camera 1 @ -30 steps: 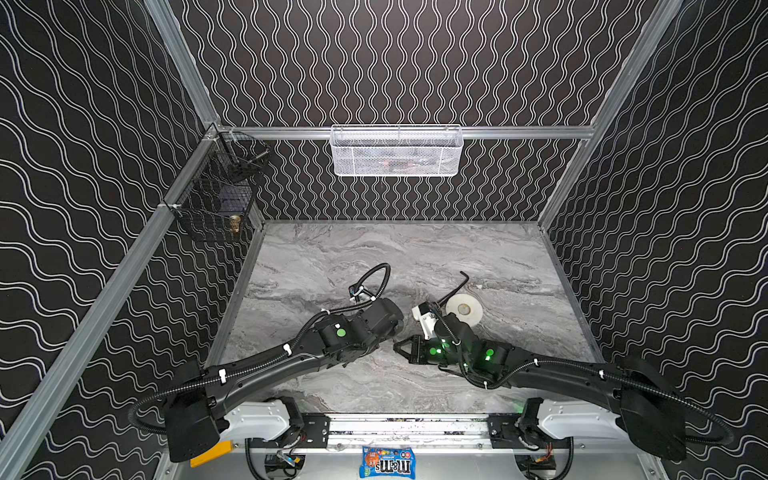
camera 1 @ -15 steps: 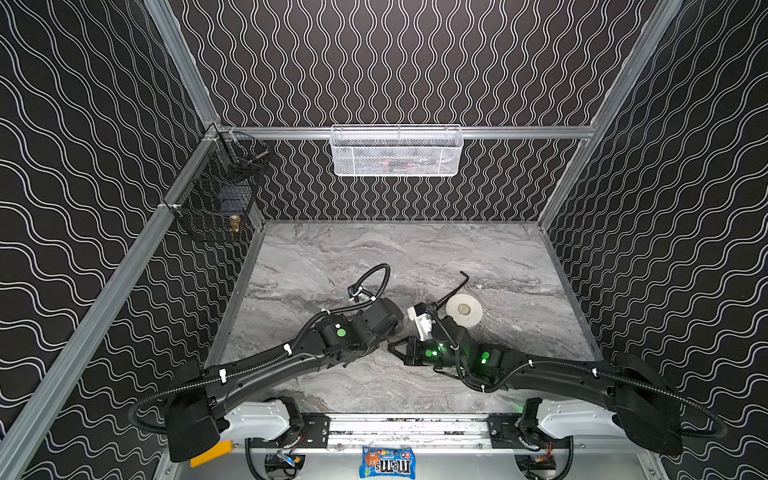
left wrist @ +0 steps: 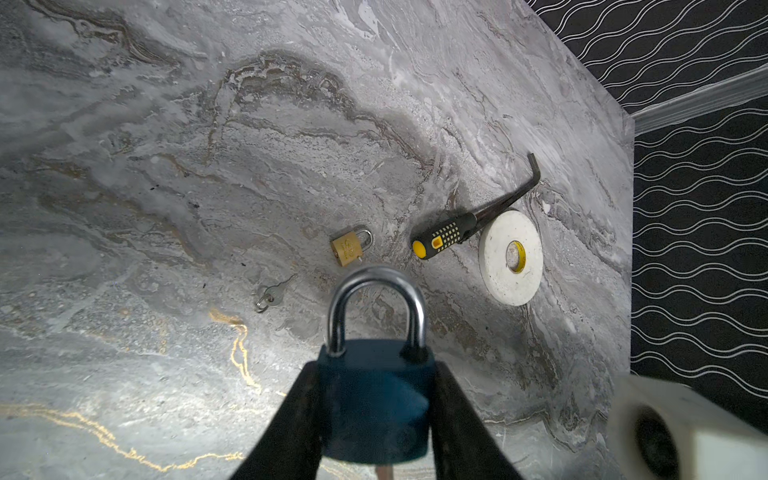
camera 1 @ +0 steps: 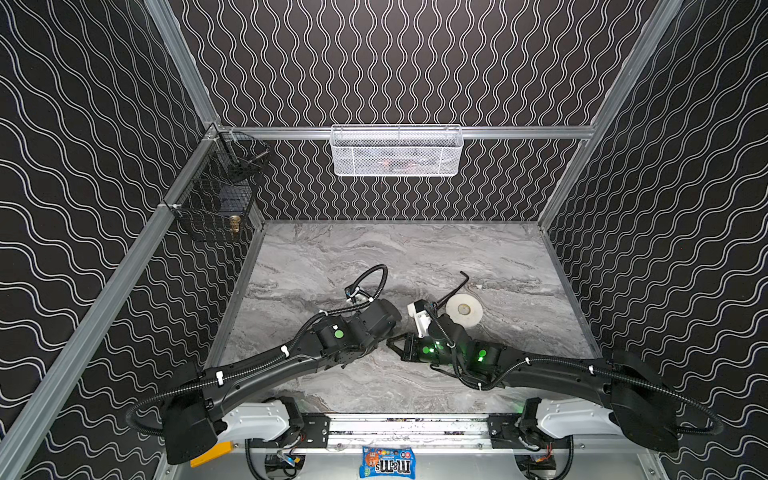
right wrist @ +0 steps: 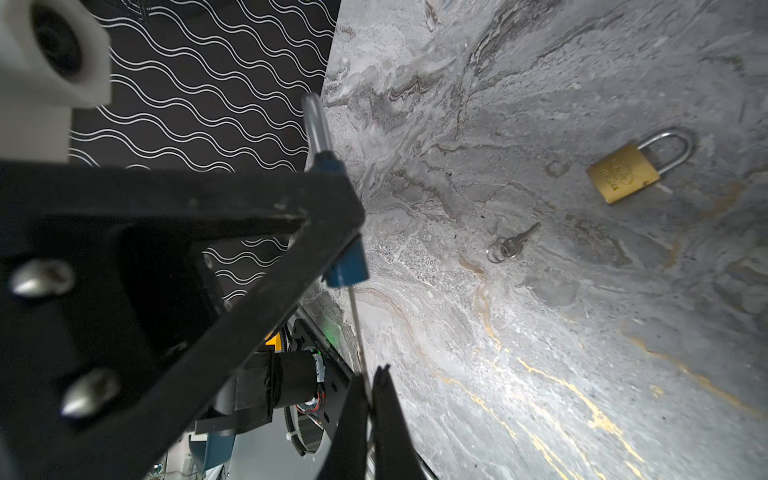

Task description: Unlock with the key

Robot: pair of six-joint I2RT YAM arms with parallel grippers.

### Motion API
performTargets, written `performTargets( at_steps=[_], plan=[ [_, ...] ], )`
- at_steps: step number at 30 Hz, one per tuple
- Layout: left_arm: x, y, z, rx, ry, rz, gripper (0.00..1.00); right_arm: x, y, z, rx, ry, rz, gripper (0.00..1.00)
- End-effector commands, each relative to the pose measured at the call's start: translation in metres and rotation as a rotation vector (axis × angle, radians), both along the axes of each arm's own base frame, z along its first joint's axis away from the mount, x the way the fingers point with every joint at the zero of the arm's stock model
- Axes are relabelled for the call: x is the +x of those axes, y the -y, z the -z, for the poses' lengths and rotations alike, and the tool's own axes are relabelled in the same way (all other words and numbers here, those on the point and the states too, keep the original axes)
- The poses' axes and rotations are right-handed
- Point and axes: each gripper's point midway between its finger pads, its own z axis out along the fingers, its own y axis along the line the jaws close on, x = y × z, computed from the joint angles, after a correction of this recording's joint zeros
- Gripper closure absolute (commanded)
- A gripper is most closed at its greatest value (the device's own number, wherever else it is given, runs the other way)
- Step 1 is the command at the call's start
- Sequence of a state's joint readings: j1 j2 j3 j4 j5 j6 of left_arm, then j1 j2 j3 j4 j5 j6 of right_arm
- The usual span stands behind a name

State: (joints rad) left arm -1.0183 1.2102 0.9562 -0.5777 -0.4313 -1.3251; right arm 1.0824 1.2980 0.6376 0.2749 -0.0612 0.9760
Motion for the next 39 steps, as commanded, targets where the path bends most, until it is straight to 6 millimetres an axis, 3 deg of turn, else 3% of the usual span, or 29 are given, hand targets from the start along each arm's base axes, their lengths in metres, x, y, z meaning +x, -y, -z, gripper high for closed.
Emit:
performTargets(
  at_steps=[1,10,17,30,39],
  plan=[
    [0.002,0.001,-0.005,-0.025,0.014,-0.011,0.93,0.005,-0.002,-0.005,0.025,0.006,0.024,1.0],
    [0.001,-0.002,-0.006,-0.02,0.012,-0.018,0.94,0.01,0.001,-0.013,0.023,0.015,0.064,1.0],
    [-0.001,-0.009,-0.002,-0.025,-0.001,-0.052,0.97,0.021,0.017,-0.014,-0.008,0.017,0.166,1.0],
    [-0.006,0.007,-0.011,-0.191,-0.028,-0.06,1.0,0.022,0.003,-0.033,0.009,0.1,0.177,1.0],
    [-0.008,0.018,-0.021,-0.266,-0.038,-0.04,1.0,0.021,0.007,-0.039,0.003,0.162,0.222,1.0]
  ],
)
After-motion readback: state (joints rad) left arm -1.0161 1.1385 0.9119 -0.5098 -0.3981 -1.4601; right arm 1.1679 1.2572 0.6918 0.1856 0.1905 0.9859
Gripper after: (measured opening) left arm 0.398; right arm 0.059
